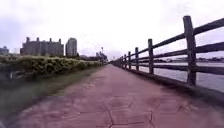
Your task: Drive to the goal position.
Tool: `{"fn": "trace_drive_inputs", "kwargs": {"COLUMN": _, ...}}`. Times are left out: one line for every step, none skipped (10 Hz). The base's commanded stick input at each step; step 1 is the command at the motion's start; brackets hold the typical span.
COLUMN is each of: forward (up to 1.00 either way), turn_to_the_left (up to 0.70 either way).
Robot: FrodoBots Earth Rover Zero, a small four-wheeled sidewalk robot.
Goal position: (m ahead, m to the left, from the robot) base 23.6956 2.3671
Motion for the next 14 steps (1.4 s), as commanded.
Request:
{"fn": "trace_drive_inputs", "kwargs": {"forward": 1.0, "turn_to_the_left": 0.0}}
{"fn": "trace_drive_inputs", "kwargs": {"forward": 1.0, "turn_to_the_left": 0.0}}
{"fn": "trace_drive_inputs", "kwargs": {"forward": 1.0, "turn_to_the_left": 0.0}}
{"fn": "trace_drive_inputs", "kwargs": {"forward": 1.0, "turn_to_the_left": 0.0}}
{"fn": "trace_drive_inputs", "kwargs": {"forward": 1.0, "turn_to_the_left": 0.0}}
{"fn": "trace_drive_inputs", "kwargs": {"forward": 1.0, "turn_to_the_left": 0.0}}
{"fn": "trace_drive_inputs", "kwargs": {"forward": 1.0, "turn_to_the_left": 0.0}}
{"fn": "trace_drive_inputs", "kwargs": {"forward": 1.0, "turn_to_the_left": 0.0}}
{"fn": "trace_drive_inputs", "kwargs": {"forward": 1.0, "turn_to_the_left": 0.0}}
{"fn": "trace_drive_inputs", "kwargs": {"forward": 1.0, "turn_to_the_left": 0.0}}
{"fn": "trace_drive_inputs", "kwargs": {"forward": 1.0, "turn_to_the_left": 0.0}}
{"fn": "trace_drive_inputs", "kwargs": {"forward": 1.0, "turn_to_the_left": 0.15}}
{"fn": "trace_drive_inputs", "kwargs": {"forward": 1.0, "turn_to_the_left": 0.22}}
{"fn": "trace_drive_inputs", "kwargs": {"forward": 1.0, "turn_to_the_left": 0.24}}
